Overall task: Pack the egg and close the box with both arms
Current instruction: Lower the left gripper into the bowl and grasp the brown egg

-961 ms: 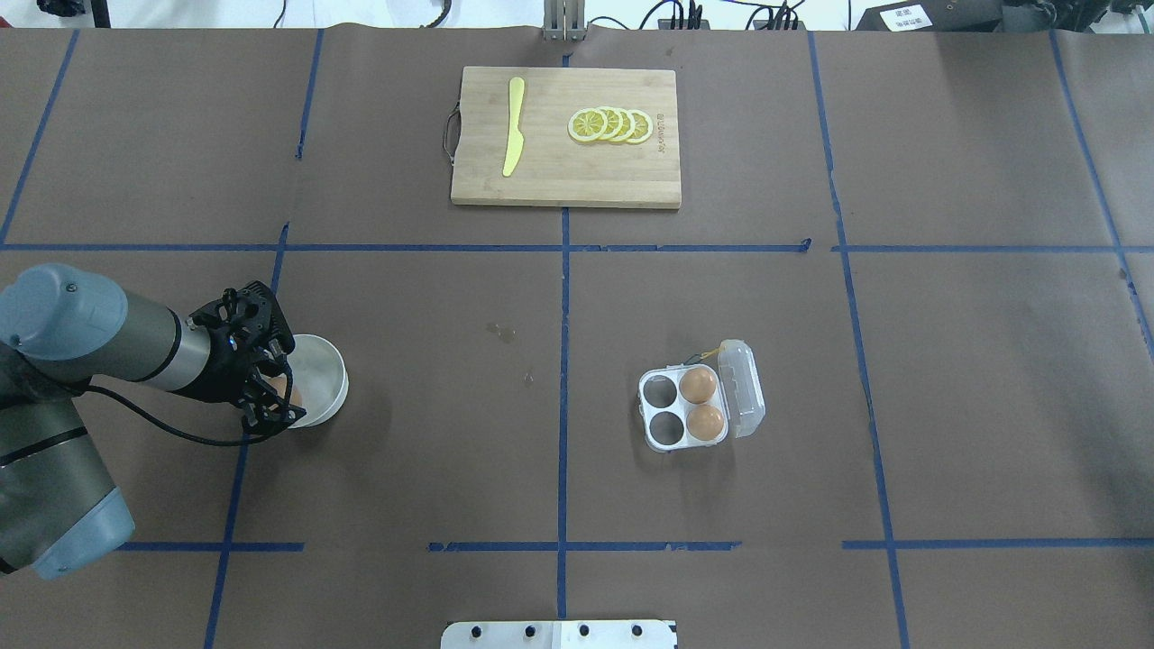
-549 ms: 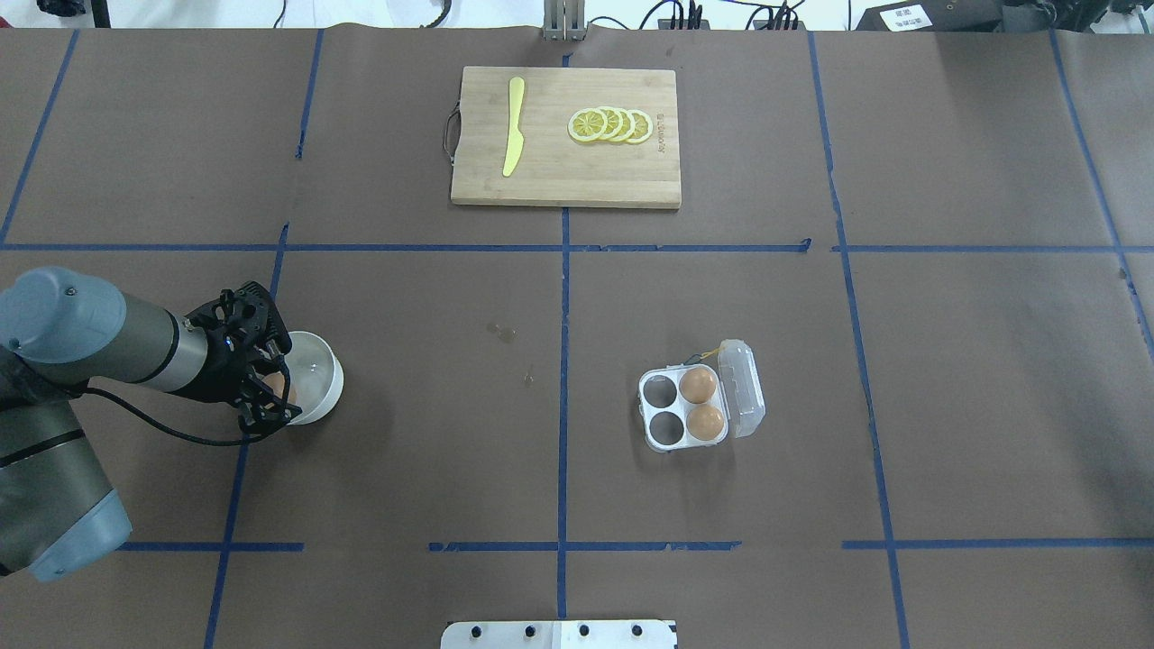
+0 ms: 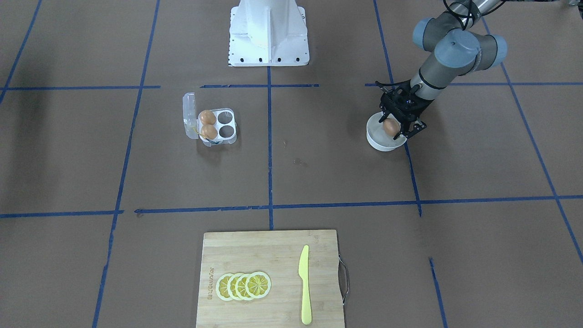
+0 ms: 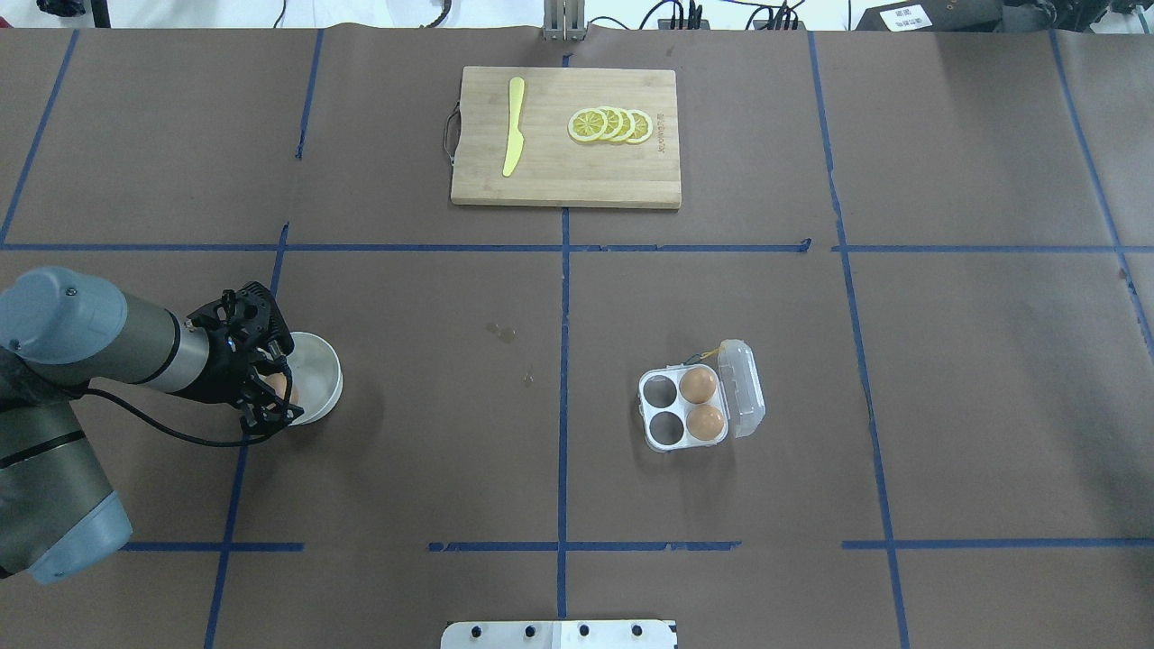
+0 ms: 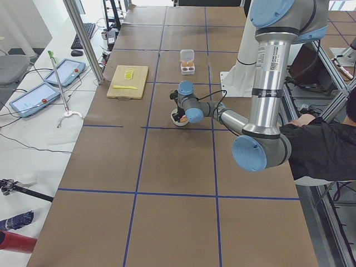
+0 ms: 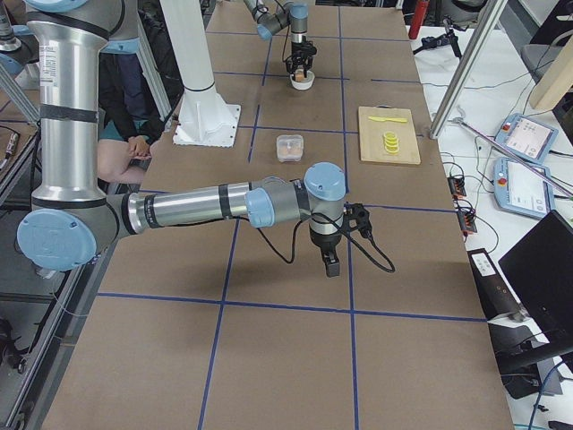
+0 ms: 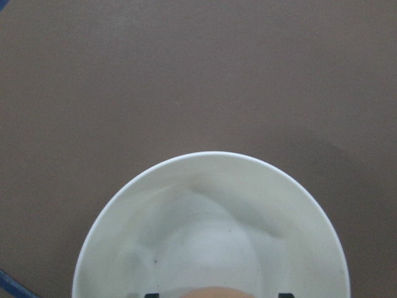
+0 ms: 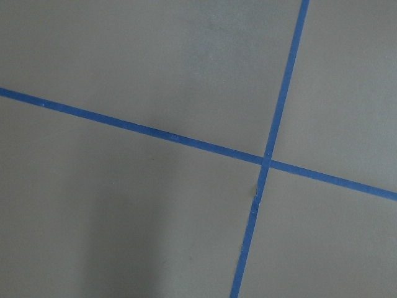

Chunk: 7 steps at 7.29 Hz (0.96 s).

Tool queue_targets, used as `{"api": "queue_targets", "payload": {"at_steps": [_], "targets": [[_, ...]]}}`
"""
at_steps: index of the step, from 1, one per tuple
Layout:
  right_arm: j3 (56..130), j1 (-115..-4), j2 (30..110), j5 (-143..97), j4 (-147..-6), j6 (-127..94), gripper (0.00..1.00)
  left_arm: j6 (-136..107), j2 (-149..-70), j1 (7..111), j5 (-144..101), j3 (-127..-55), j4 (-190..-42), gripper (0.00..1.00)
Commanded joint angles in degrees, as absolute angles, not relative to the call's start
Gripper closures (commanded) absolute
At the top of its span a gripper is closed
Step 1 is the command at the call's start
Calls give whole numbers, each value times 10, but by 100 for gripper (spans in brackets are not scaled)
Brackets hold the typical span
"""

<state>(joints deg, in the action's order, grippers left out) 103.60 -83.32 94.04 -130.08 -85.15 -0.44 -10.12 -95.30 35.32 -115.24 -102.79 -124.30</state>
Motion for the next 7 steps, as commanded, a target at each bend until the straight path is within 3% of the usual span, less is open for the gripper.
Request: {"api": "queue_targets", "payload": {"at_steps": [1,5,7], "targets": [[1036,-833,940,-1302,-851,-4,0,-99,-953,361,-1156,-1049,-1243,69],[1036,-833,941,-1301,-851,-4,0,-120,-961,385,-1251,-1091,-1255,69],[1039,-833,943,-1302,-852,-4,0,-355,-1027,384,-1257,-1088,-1318,69]]}}
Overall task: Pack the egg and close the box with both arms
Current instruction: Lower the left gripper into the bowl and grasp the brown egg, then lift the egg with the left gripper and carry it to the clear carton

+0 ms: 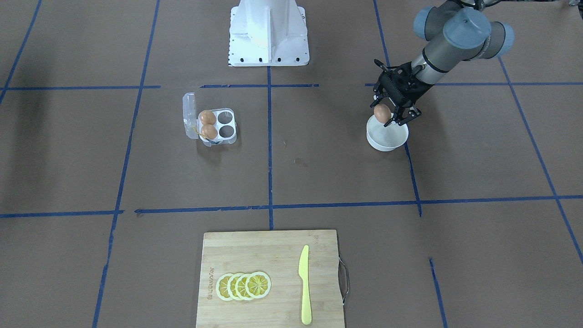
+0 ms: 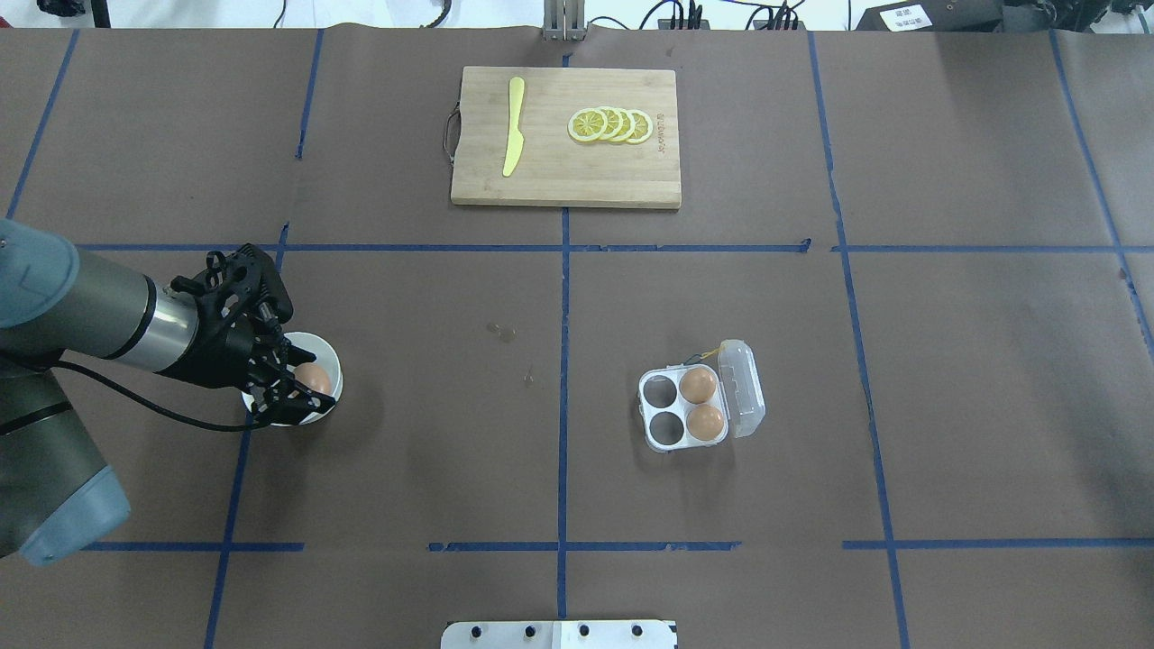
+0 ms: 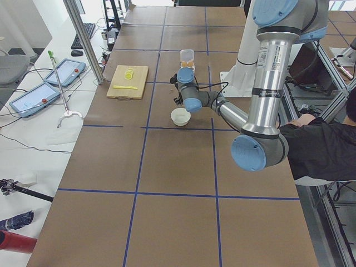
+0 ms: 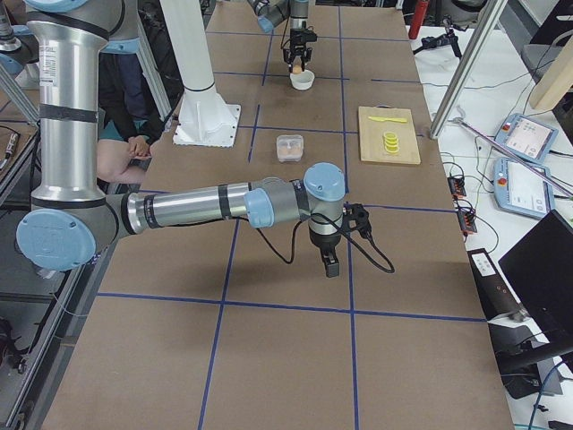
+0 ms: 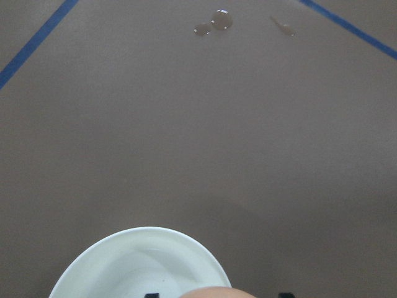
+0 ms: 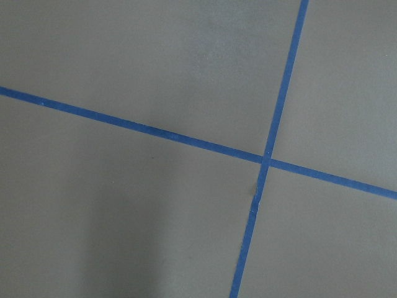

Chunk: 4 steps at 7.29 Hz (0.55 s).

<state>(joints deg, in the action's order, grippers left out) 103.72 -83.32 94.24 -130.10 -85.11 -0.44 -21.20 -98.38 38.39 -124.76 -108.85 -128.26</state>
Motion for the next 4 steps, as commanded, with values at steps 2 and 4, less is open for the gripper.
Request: {"api": "queue_targets", "payload": {"at_steps": [2,4], "targets": [[1038,-833,943,-1301,-852,-4,0,-499,-1125,381,-1256,-1064,-1319,69],[1038,-833,943,-1301,-852,-4,0,-653,-1163,354,-1250,-1059,-1383,69]]}}
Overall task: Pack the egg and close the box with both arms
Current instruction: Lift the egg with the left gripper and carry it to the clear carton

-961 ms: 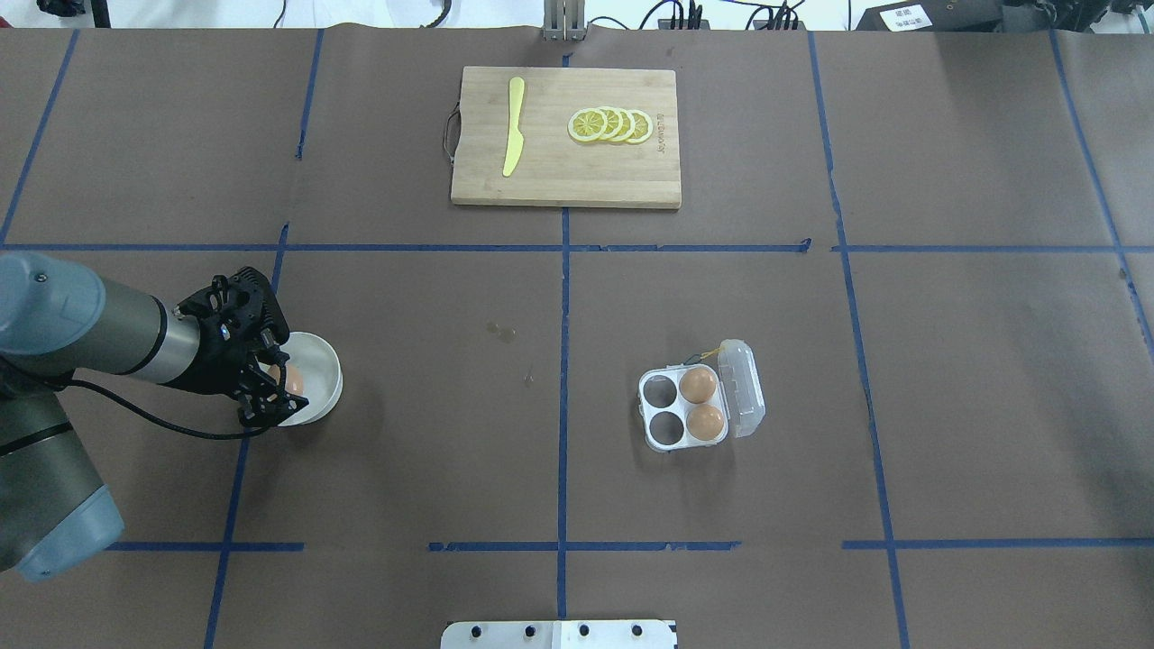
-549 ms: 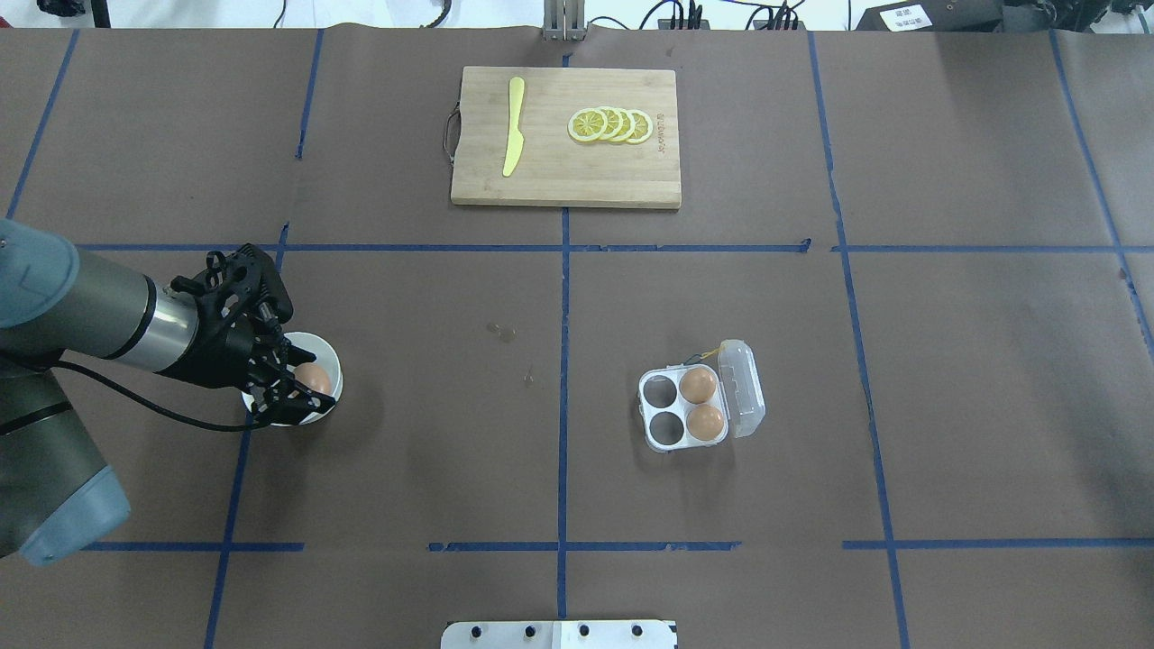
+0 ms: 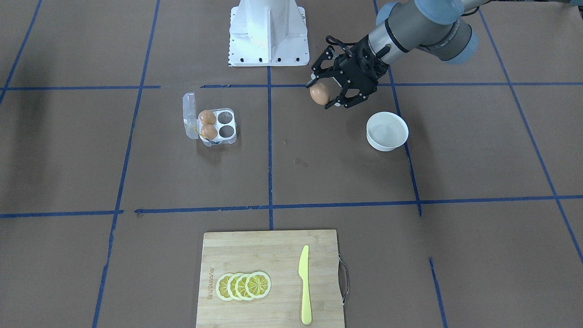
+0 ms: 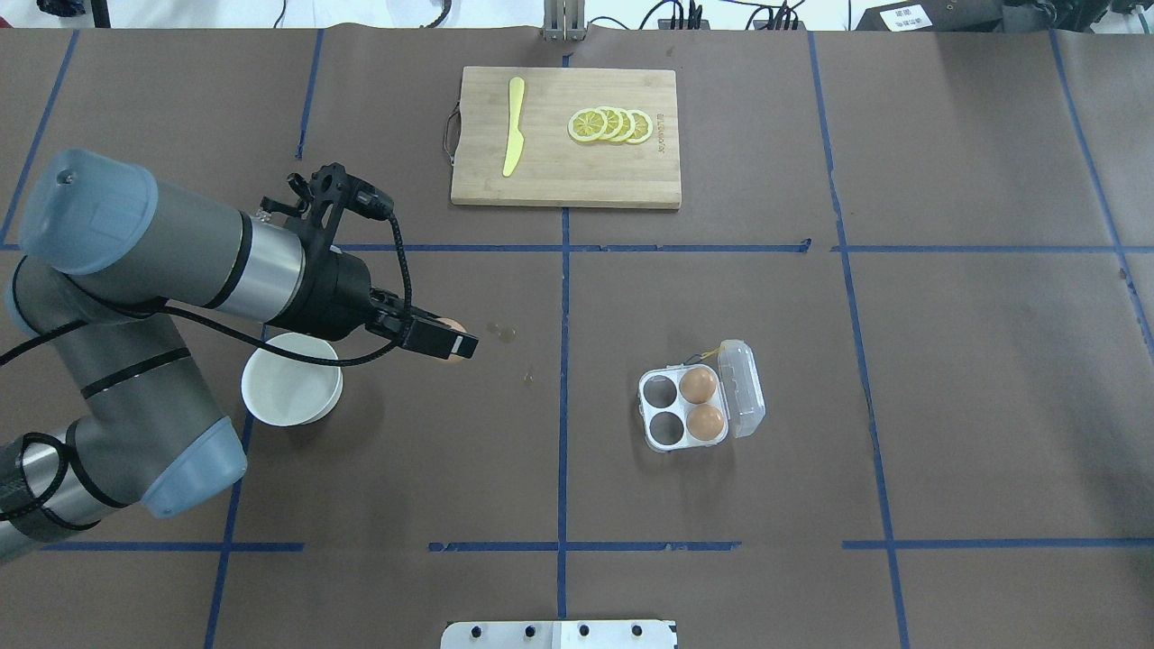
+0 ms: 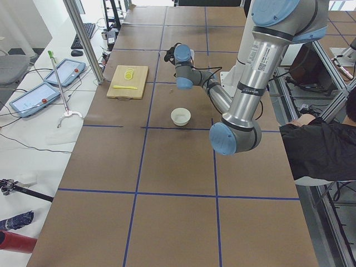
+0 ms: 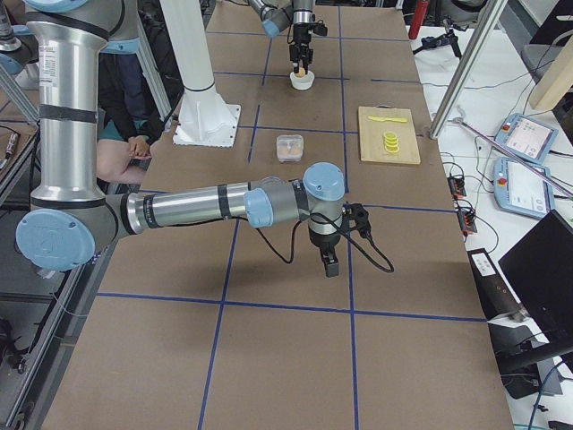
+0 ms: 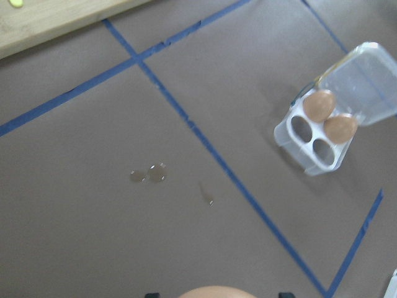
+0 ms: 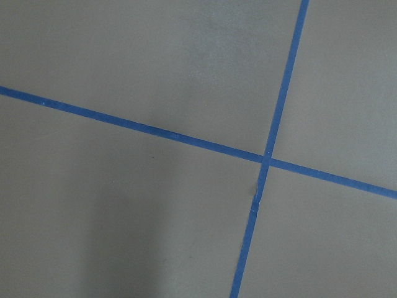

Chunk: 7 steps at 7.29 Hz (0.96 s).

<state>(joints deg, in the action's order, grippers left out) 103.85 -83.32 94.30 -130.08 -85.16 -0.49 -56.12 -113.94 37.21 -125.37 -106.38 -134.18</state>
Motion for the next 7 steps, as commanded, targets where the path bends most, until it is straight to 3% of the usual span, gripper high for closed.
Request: {"api": "queue_targets", "payload": {"at_steps": [1,4,7], "targets": [[1038,-833,943,-1301,-852,-4,0,-696,-1166,338,-1217,-1045,-1441,69],[1038,-833,945,-1301,-852,-4,0,-831,-1180,212,-967,-987,-1608,69],[1040,-834,946,-1301,-851,-4,0,-905,-1233,78,-704,-915,-1629,68]]}}
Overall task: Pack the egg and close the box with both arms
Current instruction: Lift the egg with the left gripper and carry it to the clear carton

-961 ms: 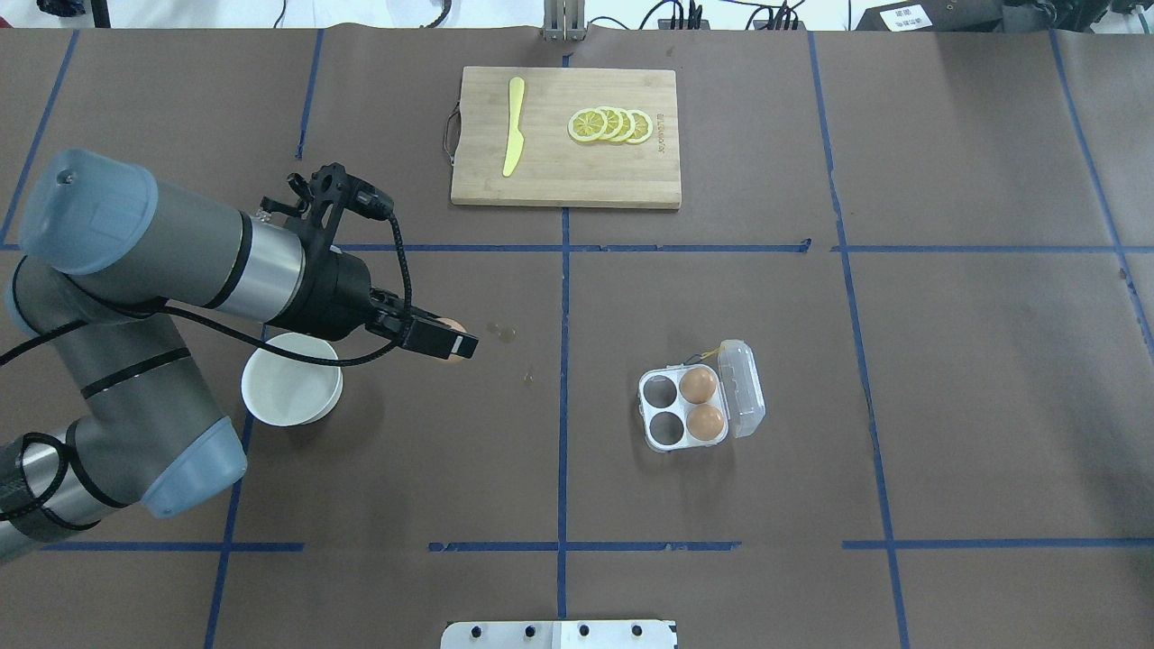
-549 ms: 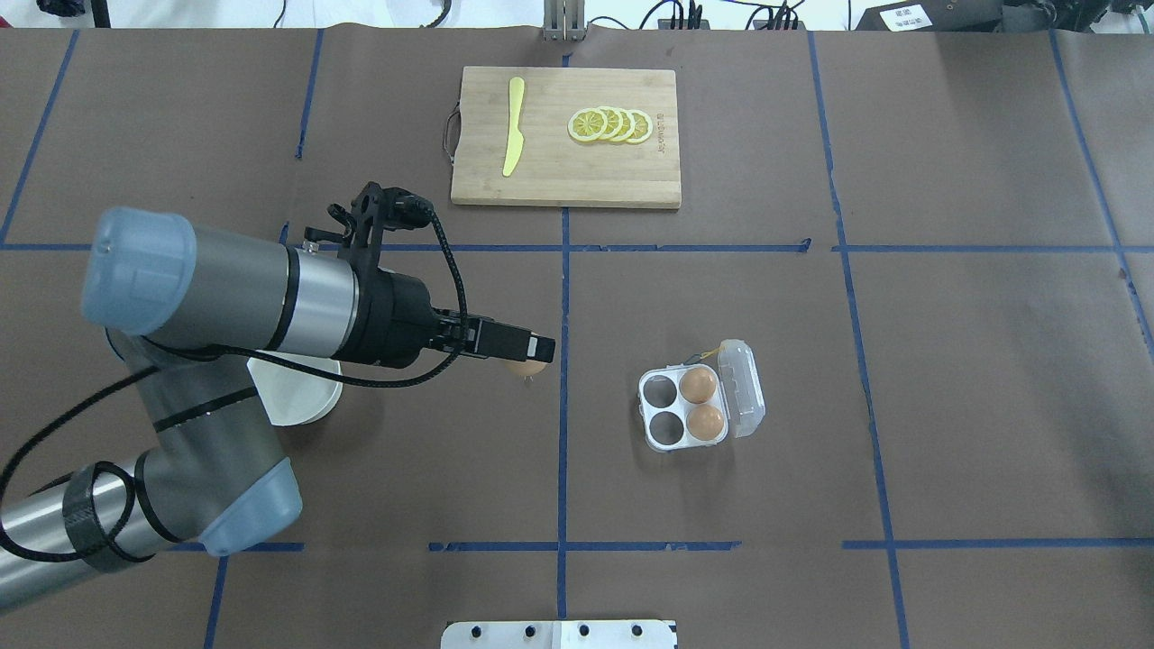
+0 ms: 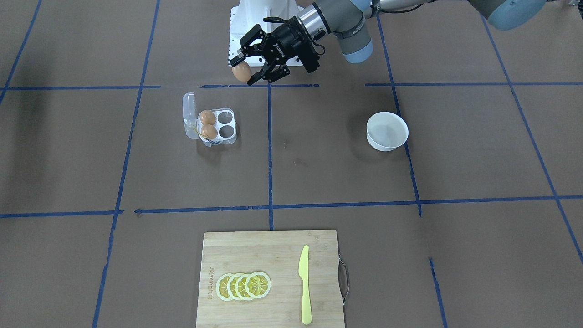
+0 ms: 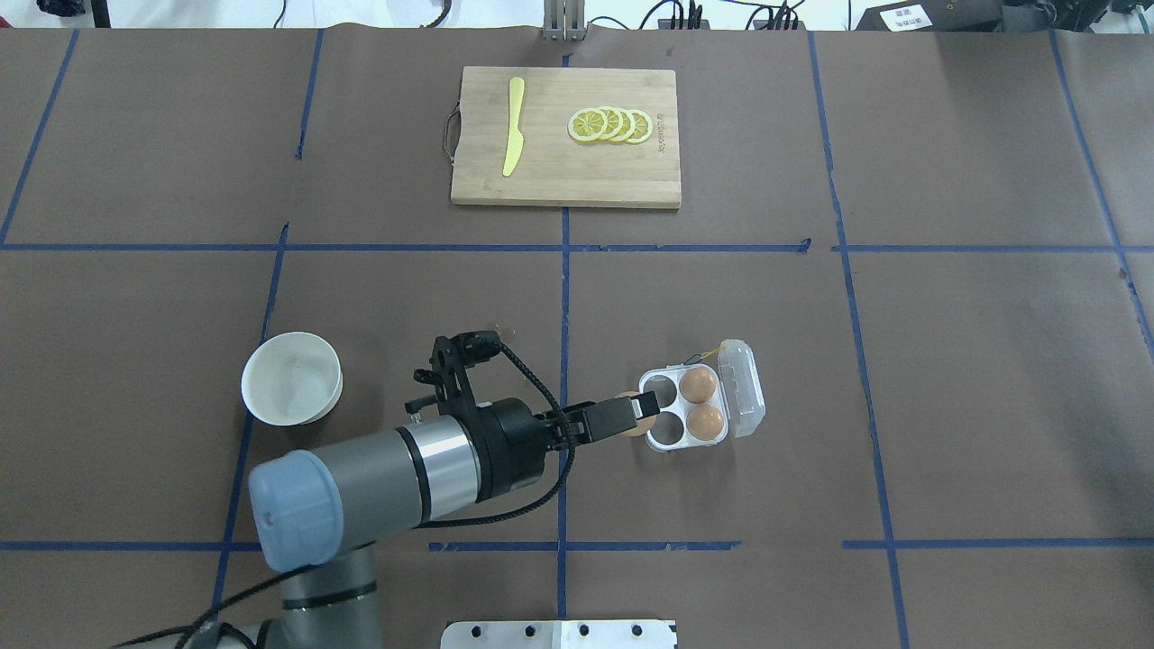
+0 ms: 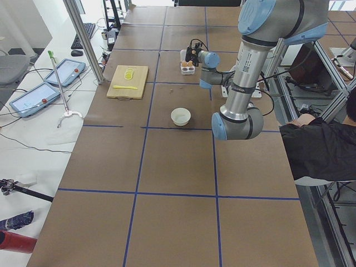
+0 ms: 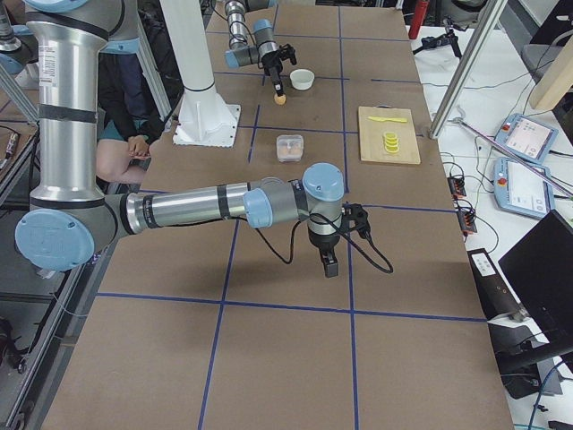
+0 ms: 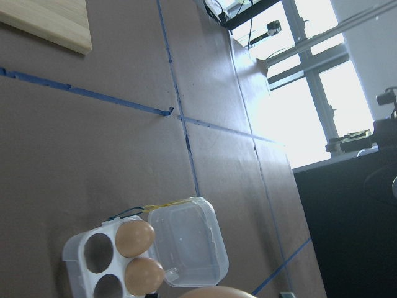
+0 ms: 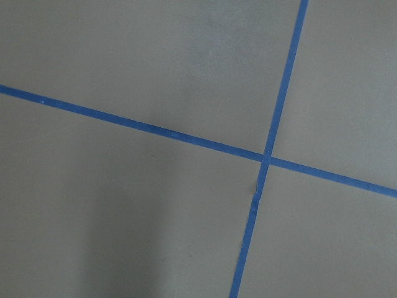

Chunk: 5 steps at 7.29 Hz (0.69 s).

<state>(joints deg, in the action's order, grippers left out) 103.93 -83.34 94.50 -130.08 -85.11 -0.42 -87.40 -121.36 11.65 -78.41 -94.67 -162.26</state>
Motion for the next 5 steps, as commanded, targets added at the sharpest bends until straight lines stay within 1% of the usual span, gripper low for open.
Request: {"api": "queue_targets", "payload": {"at_steps": [1,2,5], "targets": [[1040,-834,946,-1301,-852,-4,0,-910,-1251,76,-697,-885,-1629,68],[1041,-834,946,-1301,-851,-4,0,-909,-1260,76,-687,-870,-1628,68],[1041,-834,946,-1301,-851,-4,0,-911,-1261,90,-686,-864,-1625,68]]}}
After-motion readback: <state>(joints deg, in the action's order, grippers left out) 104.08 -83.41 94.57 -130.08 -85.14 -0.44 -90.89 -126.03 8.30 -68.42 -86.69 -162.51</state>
